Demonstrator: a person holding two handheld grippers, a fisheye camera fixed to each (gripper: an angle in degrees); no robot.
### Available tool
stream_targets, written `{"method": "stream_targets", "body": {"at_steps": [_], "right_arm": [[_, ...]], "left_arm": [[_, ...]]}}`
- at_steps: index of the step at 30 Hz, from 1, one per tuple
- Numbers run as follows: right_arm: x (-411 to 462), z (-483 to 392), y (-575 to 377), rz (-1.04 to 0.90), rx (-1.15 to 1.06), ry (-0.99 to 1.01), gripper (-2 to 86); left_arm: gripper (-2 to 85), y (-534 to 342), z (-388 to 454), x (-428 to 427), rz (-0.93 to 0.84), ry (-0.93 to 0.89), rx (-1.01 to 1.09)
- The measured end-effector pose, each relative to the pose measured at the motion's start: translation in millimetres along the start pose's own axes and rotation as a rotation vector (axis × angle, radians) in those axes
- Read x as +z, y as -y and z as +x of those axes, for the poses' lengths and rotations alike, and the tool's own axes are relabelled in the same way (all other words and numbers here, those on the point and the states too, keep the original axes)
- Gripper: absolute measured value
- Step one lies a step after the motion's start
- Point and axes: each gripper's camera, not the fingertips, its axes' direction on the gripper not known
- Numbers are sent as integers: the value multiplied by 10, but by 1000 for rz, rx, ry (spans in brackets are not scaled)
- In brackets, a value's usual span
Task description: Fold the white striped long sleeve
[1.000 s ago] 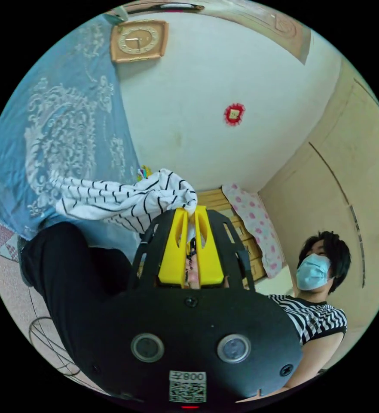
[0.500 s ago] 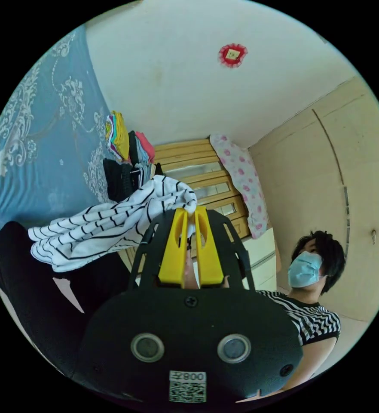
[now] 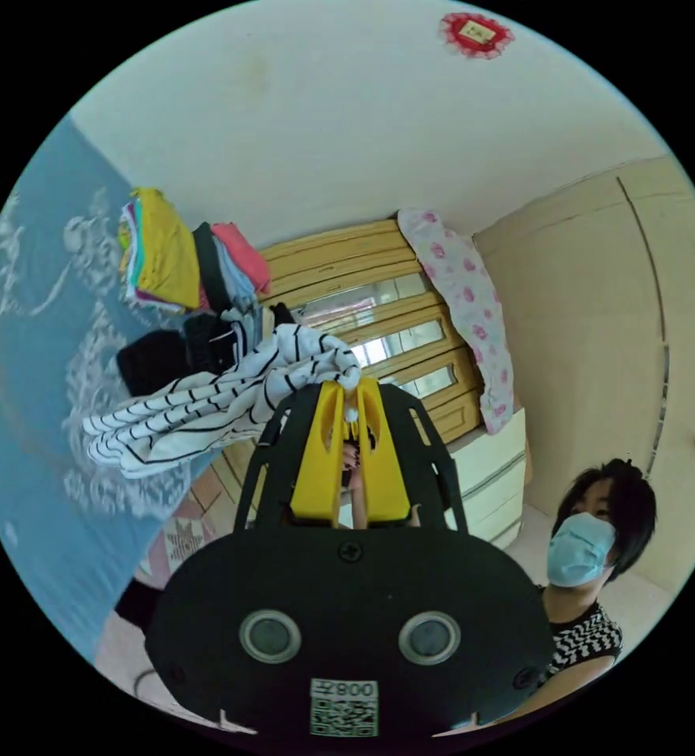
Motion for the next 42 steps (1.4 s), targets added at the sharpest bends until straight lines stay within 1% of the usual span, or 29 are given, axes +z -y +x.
{"method": "stream_targets", "body": {"at_steps": [2,5,7,9,10,11,12,14,15,17,19,22,26,29,31,33,38,42], "right_arm": [[-321,82,497,14,-48,-66,22],[-658,375,852,15,-60,-166,23],[-821,689,932,-2,-30,-258,23],[-943,1113,918,-26,34,-327,22],[-1008,1455,863,-47,93,-372,22],[-1057,1831,778,-74,167,-423,23],[-1071,2026,727,-94,209,-450,23],[-1123,2740,482,-166,373,-522,23],[-1135,2876,425,-180,400,-528,23],[-1244,3151,299,-175,404,-532,23],[-1325,3252,271,-188,397,-550,23],[-1346,3311,259,-256,361,-673,23],[-1391,3401,218,-230,352,-737,23],[-1441,3534,171,-216,384,-755,24],[-1437,3678,134,-232,424,-769,24],[-1438,3815,84,-219,461,-766,24],[-1519,4085,-59,-95,527,-676,23],[-1575,4156,-101,-24,549,-652,21]], "left_arm": [[35,293,-128,374,-20,-10,56],[36,601,-491,939,-60,0,101],[36,678,-847,1244,-87,14,80],[36,656,-1473,1616,-123,60,3],[36,628,-1651,1703,-137,76,-24],[36,550,-2034,1867,-169,124,-84],[36,443,-2426,2006,-199,175,-168],[36,257,-2977,2171,-249,224,-299],[36,133,-3258,2250,-266,230,-377],[35,13,-3499,2363,-272,193,-398],[36,-19,-3618,2469,-297,199,-360],[36,-66,-3809,2616,-330,250,-371],[37,-74,-3991,2761,-344,308,-363],[37,-148,-4177,2763,-294,271,-426],[37,-215,-4348,2743,-297,249,-492],[35,-290,-4493,2668,-259,187,-536],[21,-354,-4585,2483,-269,164,-547],[8,-382,-4615,2286,-286,164,-548]]}}
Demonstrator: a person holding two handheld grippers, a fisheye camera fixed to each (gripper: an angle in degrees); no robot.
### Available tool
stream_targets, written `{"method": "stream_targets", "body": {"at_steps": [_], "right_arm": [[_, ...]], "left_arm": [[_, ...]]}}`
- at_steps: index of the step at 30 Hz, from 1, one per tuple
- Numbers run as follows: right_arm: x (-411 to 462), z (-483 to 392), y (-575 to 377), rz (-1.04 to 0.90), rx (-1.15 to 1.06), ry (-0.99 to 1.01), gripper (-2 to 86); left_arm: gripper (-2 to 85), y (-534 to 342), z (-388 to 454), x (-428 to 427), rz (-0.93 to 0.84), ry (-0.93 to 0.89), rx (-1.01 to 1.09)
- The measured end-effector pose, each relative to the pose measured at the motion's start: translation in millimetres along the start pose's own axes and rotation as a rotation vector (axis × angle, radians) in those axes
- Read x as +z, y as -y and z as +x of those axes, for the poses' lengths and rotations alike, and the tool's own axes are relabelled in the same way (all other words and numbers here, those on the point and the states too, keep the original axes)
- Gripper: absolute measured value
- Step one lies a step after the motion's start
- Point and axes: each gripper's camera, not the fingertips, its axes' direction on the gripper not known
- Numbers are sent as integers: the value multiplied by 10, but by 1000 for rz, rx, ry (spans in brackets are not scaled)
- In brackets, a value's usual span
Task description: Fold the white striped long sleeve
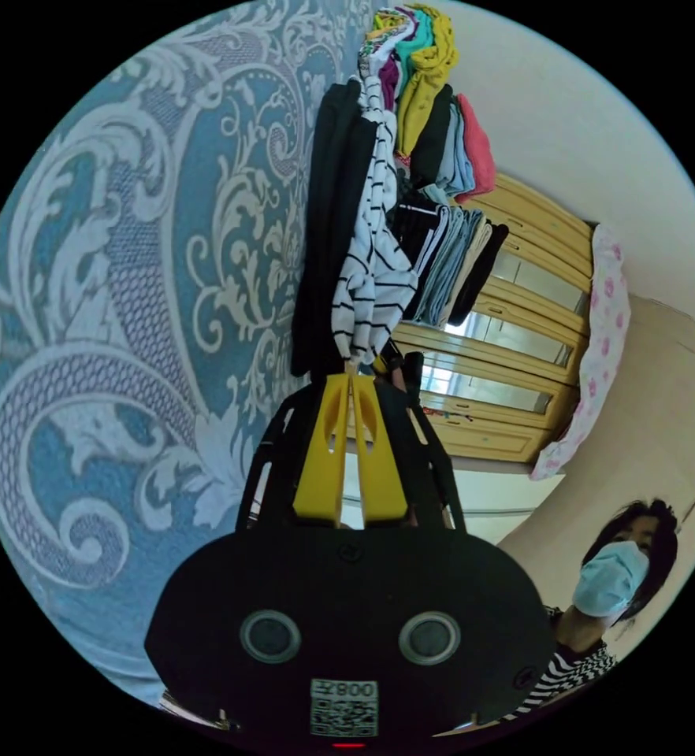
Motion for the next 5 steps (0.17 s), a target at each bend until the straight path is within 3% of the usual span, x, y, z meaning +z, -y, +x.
{"method": "stream_targets", "body": {"at_steps": [5], "right_arm": [[-33,-145,-157,135,-2,-70,11]], "left_arm": [[3,-12,52,-200,-24,-32,72]]}}
